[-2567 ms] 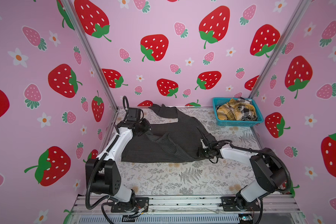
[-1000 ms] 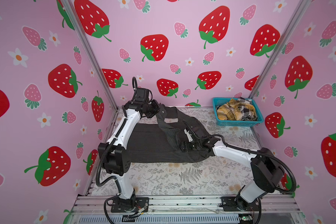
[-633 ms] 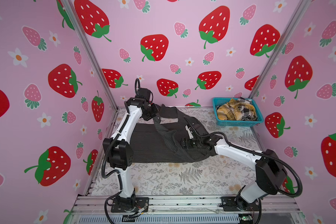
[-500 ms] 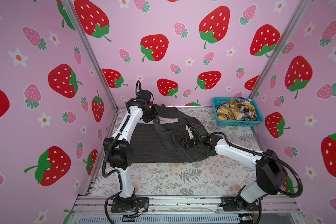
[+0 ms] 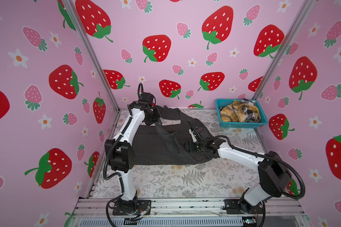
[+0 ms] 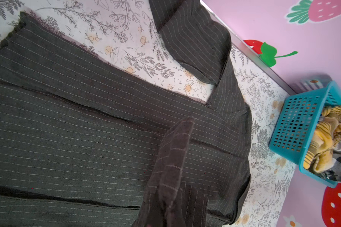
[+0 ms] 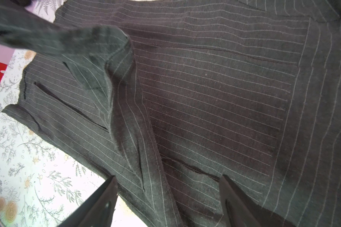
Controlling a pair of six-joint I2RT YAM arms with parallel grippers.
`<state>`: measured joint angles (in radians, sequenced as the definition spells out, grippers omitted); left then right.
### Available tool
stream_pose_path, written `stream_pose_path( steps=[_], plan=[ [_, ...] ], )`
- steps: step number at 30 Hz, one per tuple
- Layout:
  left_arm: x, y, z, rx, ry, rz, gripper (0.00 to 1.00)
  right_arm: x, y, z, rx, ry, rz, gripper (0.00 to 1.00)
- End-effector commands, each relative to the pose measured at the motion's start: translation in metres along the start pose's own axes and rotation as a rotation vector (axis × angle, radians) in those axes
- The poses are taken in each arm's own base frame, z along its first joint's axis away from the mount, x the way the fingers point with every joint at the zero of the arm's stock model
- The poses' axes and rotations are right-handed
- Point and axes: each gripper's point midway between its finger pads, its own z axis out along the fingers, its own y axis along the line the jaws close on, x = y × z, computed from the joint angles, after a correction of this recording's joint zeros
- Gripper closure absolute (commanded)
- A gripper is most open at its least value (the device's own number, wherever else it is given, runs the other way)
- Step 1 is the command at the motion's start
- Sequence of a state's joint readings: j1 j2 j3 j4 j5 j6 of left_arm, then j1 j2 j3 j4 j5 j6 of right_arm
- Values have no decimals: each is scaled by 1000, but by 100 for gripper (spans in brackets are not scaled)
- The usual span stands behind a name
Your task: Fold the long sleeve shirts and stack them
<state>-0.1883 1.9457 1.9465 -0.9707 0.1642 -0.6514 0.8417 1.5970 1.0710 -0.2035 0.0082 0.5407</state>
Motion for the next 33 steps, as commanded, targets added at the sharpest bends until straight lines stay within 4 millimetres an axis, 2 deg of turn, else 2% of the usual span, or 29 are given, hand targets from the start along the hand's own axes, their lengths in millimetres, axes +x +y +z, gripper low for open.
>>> stream_pose_path(
  steps=[1,8,10,22,25,29,33],
  plan=[
    [-3,-1,-6,1,-25,-3,100,1,-2,6,-1,-1,-15,18],
    [-8,-3,-4,-6,-24,18,100,-3,-3,15,3,8,-10,18],
    [-11,1,-3,-37,-33,30,100,-6,-3,17,2,7,-11,18],
    [-3,14,19,-63,11,72,100,-23,2,31,17,26,-48,19],
    [-10,10,17,-43,-6,56,100,-38,-1,29,19,0,-67,20],
    [-25,-24,-2,100,-56,25,100,-60,-3,22,-21,-66,-64,19],
    [-40,-48,-22,206,-124,-26,100,-61,3,31,-76,-58,-71,19]
  ],
)
